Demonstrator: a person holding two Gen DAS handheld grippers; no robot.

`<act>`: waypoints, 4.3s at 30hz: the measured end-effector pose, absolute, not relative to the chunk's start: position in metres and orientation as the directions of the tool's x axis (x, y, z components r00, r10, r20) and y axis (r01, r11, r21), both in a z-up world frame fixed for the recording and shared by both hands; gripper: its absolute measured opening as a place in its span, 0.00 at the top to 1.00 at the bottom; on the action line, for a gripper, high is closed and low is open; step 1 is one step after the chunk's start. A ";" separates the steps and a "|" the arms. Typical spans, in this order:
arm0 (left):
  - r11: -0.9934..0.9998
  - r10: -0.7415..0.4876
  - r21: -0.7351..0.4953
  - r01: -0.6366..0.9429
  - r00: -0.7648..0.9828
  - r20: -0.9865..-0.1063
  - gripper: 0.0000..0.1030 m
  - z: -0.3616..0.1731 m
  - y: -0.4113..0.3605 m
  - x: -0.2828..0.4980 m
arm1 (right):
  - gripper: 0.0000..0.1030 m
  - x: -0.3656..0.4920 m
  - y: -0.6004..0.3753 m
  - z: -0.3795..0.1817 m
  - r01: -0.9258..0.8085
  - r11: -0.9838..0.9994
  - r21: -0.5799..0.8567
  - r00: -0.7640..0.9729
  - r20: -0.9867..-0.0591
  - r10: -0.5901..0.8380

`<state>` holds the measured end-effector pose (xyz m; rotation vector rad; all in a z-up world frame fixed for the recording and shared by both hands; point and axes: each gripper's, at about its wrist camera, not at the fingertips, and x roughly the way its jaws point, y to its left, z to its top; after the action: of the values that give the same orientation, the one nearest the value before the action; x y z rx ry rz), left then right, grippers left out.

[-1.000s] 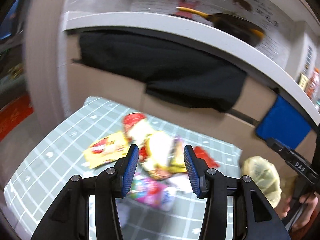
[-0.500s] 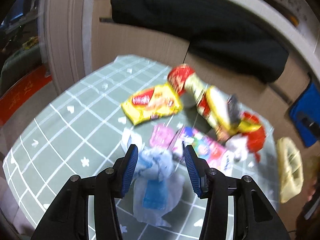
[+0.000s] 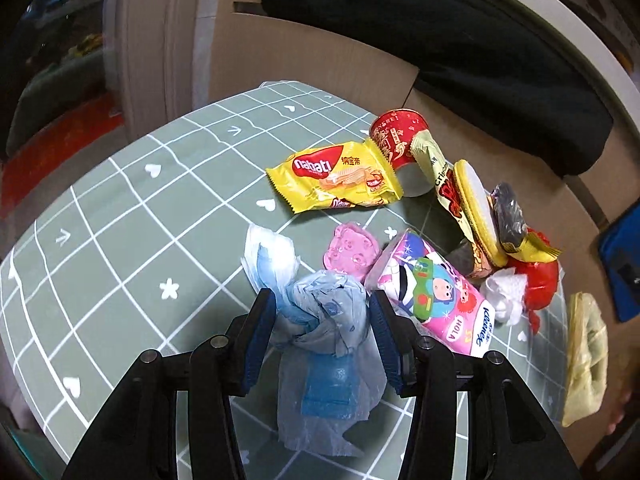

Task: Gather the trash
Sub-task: 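Grasp the blue-white mask with the left gripper, then grasp the pink tissue pack with the right gripper, then carry the mask and tissue pack over the bin and release both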

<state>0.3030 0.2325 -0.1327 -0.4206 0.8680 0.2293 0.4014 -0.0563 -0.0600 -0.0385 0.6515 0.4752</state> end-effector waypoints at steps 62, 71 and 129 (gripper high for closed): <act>0.924 -0.106 -0.347 -0.160 0.766 -0.634 0.75 -0.070 0.203 0.260 | 0.58 0.376 0.000 -0.115 -0.738 0.646 0.196 0.306 -0.756 0.578; 0.917 -0.075 -0.345 -0.202 0.760 -0.645 0.75 -0.076 0.216 0.256 | 0.48 0.378 0.038 -0.150 -0.724 0.676 0.138 0.304 -0.816 0.492; 0.844 -0.528 -0.267 0.465 0.636 -0.563 0.75 -0.010 -0.138 0.381 | 0.60 0.356 -0.319 -0.014 -0.081 0.986 0.148 0.837 -0.527 0.148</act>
<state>0.3807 -0.1385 -0.0096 -0.1007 0.6748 -0.5683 0.3555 -0.3188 -0.0141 0.1217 0.5670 0.1214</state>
